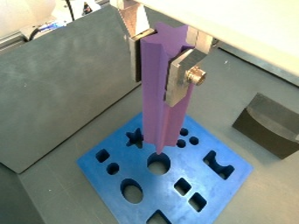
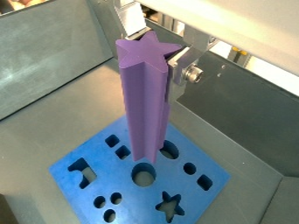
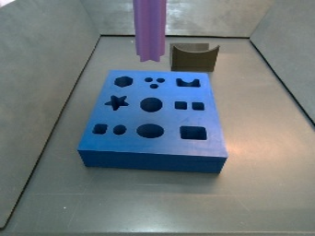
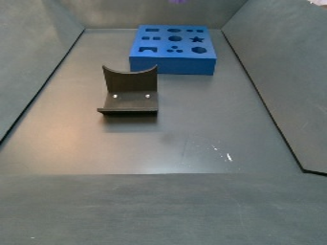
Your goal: Insert the star object.
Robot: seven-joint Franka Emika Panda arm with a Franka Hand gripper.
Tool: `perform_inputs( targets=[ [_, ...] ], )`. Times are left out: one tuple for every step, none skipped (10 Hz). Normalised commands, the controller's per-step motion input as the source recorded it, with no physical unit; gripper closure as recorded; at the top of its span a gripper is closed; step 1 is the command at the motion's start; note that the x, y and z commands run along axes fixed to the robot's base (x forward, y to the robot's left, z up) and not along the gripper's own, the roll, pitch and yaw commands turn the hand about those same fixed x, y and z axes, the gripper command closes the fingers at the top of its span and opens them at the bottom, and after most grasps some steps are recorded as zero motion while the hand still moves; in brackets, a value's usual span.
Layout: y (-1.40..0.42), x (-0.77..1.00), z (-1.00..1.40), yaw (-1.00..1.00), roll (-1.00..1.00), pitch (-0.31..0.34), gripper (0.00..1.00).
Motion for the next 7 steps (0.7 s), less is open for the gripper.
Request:
perform_inputs(
  targets=[
    [0.00,-0.07,-0.51,-1.00,0.00,-0.029,1.00],
    [0.00,-0.07,-0.49,-1.00,0.00,-0.031,1.00],
    [0.00,-0.06,-0.43,-1.00,0.00,-0.019,1.00],
    [0.00,-0.06,-0.41,-1.00,0.00,-0.013,1.00],
    [0.00,-0.11,-0.37,-1.00,0.00,-0.010,1.00],
    [0.01,-0.26,-0.30,-0.96,0.03,-0.009,1.00],
    [0.08,-0.51,-0.14,-0.69,0.12,0.000,1.00]
  ],
)
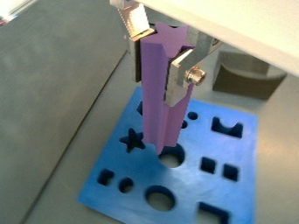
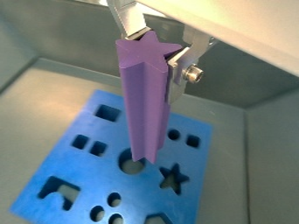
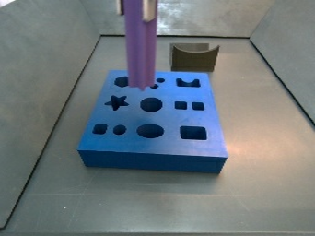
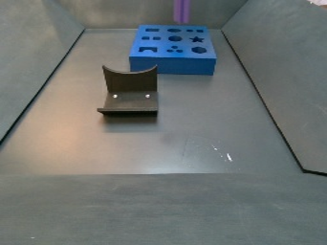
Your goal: Insert the star object.
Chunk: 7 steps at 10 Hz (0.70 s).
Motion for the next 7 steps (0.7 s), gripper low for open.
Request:
perform_inputs(
  targets=[
    [0.01,-0.51,-0.10,-0.68,0.19,0.000,1.00],
    [0.09,-0.45,-0.24,-0.71,0.09,0.000,1.00],
    [0.14,-0.47,-0.29,-0.69,0.06,0.003,1.00],
    [0.19,-0.56,-0.29,-0.60,0.06,0.000,1.00],
    [0.12,-0.25,-0.22,-0.37,0.00,0.000,1.00],
    [0.00,-0.10,-0.37,-0.20,-0.03,-0.023,1.00],
    [0.00,-0.19,-0.41,-0.19,-0.11,-0.079,1.00]
  ],
)
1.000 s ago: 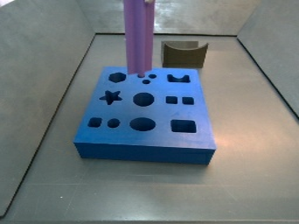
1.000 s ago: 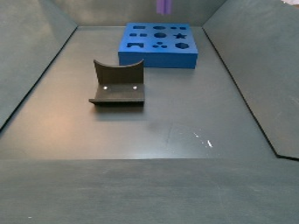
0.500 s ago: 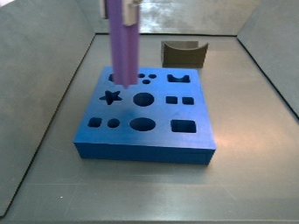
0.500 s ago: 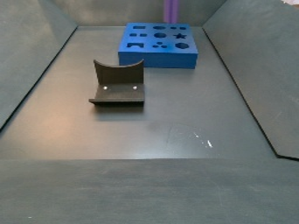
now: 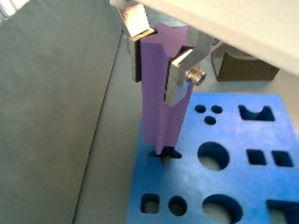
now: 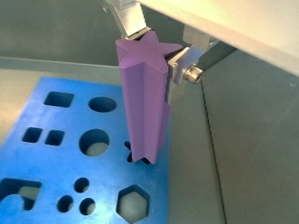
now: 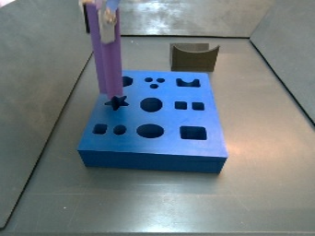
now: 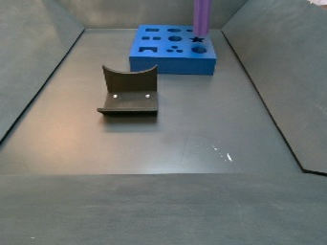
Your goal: Insert the star object.
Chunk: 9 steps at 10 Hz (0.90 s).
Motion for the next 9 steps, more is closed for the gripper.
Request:
perform_inputs(
  targets=[
    [0.00,0.00,-0.40,-0.11,-0.06,-0.054,1.00],
    [0.00,0.01,-0.41,-0.07,-0.04,-0.011,1.00],
    [-0.06,0.15,-0.34,-0.02,-0.05,0.000,1.00],
    [-0.13,0.27,-0.27,-0.07,-0.09,0.000,1.00],
    [-0.17,0.35,-0.25,-0.10,-0.08,0.000,1.00],
    [-0.14,0.34,-0.26,-0.13,-0.09,0.000,1.00],
    [-0.04,0.19,-0.38,-0.05,-0.03,0.000,1.00],
    [0.00,0.00,-0.69,0.00,0.00,0.000,1.00],
    [-0.08,-0.04,-0.80,0.02,0.00,-0.013,1.00]
  ],
)
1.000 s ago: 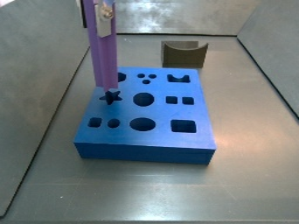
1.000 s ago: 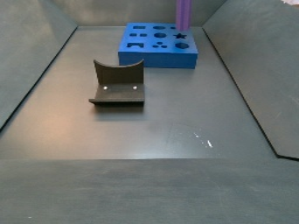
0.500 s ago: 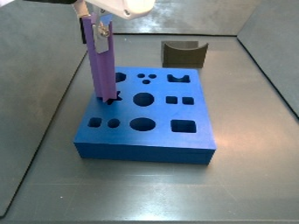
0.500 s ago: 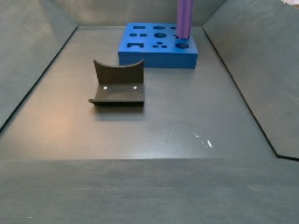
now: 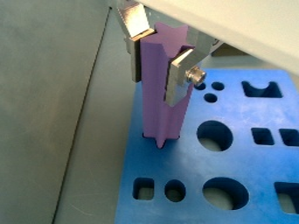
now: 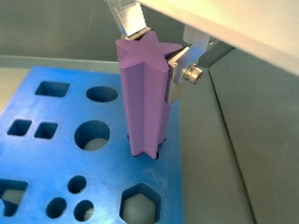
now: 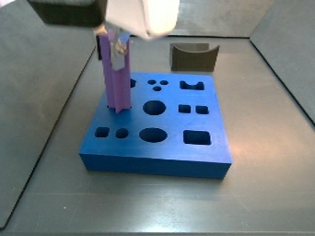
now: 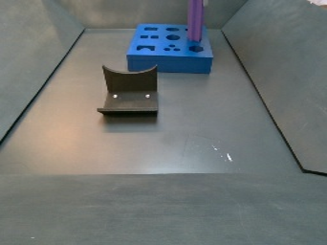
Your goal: Insert the star object.
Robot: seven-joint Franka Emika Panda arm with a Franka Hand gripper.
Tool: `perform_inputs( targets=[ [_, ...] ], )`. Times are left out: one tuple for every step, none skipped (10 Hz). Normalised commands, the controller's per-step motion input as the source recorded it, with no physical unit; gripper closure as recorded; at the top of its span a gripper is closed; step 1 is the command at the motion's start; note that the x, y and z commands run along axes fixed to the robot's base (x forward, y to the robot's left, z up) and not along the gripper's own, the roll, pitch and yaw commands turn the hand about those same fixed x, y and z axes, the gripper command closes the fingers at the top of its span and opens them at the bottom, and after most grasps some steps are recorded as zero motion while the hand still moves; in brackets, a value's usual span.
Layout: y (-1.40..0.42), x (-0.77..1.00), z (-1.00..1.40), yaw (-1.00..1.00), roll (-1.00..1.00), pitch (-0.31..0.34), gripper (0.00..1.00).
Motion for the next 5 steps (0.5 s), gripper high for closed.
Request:
perform_inputs(
  targets=[
    [-0.22,0.00,-0.64,0.33,0.03,0.000,1.00],
    [-0.26,0.00,-0.43,0.45,0.06,0.000,1.00],
    [-0.31,-0.08,-0.20,0.35,0.01,-0.090,1.00],
    [-0.24,-0.11,-0.14,0.23,0.00,-0.131,1.00],
    [-0.24,-0.03,-0.07,0.27,0.02,-0.091,1.00]
  ],
)
